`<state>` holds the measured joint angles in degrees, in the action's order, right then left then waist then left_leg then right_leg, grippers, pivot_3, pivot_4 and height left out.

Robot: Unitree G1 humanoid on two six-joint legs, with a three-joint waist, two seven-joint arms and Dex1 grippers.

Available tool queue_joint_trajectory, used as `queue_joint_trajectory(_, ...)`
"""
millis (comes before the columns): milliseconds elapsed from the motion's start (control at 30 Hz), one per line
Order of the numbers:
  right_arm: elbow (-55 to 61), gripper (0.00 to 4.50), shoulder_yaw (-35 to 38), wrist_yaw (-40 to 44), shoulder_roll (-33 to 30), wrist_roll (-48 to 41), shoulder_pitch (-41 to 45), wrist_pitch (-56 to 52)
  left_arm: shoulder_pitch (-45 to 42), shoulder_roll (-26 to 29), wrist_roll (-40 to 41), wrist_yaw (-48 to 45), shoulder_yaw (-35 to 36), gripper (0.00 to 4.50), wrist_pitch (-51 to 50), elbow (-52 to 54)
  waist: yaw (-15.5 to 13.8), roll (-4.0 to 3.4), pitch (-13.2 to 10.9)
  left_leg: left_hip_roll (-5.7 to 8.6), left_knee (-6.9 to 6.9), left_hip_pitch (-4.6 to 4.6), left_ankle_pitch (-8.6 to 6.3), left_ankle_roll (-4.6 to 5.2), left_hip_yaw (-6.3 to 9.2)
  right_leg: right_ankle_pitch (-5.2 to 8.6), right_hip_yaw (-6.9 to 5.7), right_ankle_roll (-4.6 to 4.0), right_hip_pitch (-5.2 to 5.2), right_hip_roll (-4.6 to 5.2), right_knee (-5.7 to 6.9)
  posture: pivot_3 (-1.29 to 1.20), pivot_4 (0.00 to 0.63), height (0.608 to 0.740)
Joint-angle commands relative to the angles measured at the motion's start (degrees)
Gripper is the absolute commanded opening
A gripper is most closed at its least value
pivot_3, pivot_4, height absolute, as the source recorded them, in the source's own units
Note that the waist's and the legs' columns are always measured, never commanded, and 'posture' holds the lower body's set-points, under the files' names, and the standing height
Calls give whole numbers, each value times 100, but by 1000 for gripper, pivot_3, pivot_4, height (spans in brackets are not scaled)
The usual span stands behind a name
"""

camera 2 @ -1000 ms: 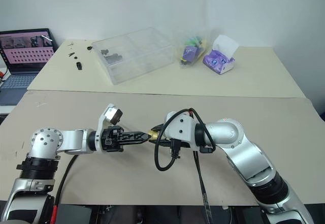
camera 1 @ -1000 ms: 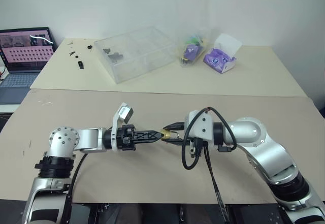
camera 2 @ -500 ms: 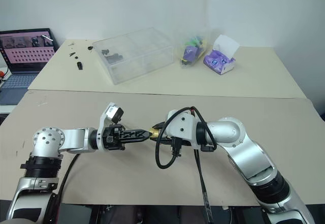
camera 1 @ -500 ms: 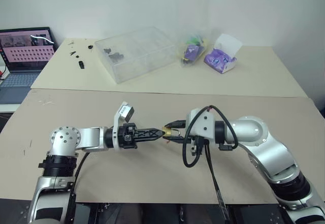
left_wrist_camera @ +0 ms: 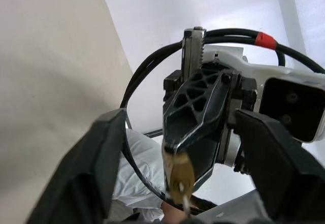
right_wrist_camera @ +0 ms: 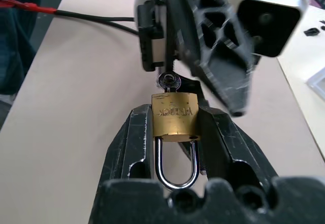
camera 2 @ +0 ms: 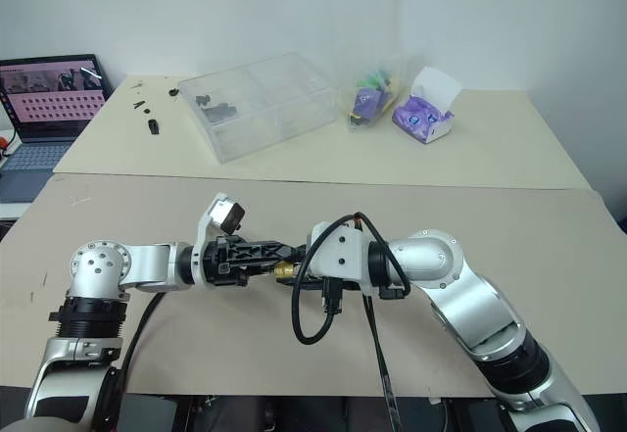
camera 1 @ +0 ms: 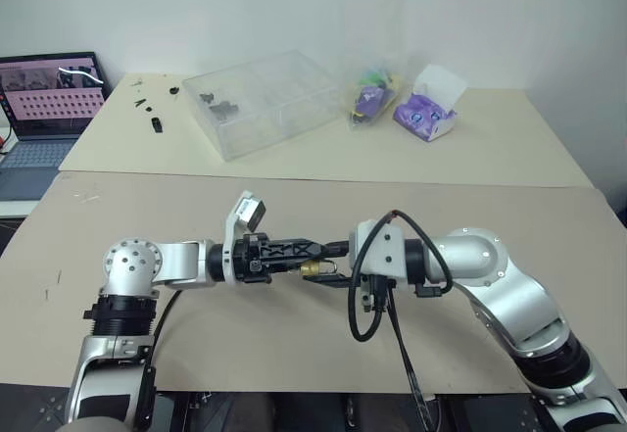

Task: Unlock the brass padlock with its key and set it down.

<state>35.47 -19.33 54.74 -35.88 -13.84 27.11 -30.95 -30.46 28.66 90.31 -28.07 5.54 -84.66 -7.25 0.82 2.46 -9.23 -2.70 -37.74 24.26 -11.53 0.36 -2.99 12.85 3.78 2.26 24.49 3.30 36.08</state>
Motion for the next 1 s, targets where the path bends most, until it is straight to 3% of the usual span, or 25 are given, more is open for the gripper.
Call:
queue_joint_trajectory(33, 193, 900, 106, 1, 2, -71, 108, 150, -40, 95, 194, -91, 74, 4181, -131, 139, 2, 0, 0, 0, 0, 0, 0, 0, 0, 0, 0, 0, 0, 0, 0, 0, 150, 740)
queue_joint_trajectory(100, 189, 900, 107, 2, 3, -69, 109, 151, -15, 151, 230, -137, 77, 3888, -193, 178, 3, 0, 0, 0, 0, 0, 0, 0, 0, 0, 0, 0, 0, 0, 0, 0, 150, 740)
queue_joint_trajectory(233, 155, 900, 110, 4, 5, -58, 116, 170, 38, 283, 292, -238, 68, 2337, -304, 262, 3, 0, 0, -1, 0, 0, 0, 0, -1, 0, 0, 0, 2, 0, 1, 0, 150, 740)
queue_joint_trajectory(833, 132, 900, 111, -16, 3, -43, 133, 184, 271, 404, 192, -330, 31, 2337, -256, 269, 2, 0, 0, -1, 0, 1, 0, 0, -1, 22, 0, -38, 3, 1, 1, 0, 150, 740)
queue_joint_trajectory(867, 136, 900, 111, -19, 4, -44, 131, 180, 285, 404, 184, -327, 33, 1923, -253, 258, 4, 0, 0, -1, 0, 0, 0, 0, -2, 22, 0, -38, 3, 1, 1, 0, 150, 740)
queue_joint_trajectory(933, 142, 900, 111, -23, 5, -46, 126, 175, 298, 405, 157, -347, 38, 1539, -247, 244, 4, 0, 0, -2, 0, 0, 0, 0, -2, 21, 0, -38, 3, 1, 1, 0, 150, 740)
queue_joint_trajectory(1000, 149, 900, 116, -25, 2, -53, 126, 167, 309, 413, 124, -386, 53, 772, -245, 235, 5, 0, 0, -2, 0, 0, 0, 0, -2, 21, 0, -38, 3, 1, 1, 0, 150, 740)
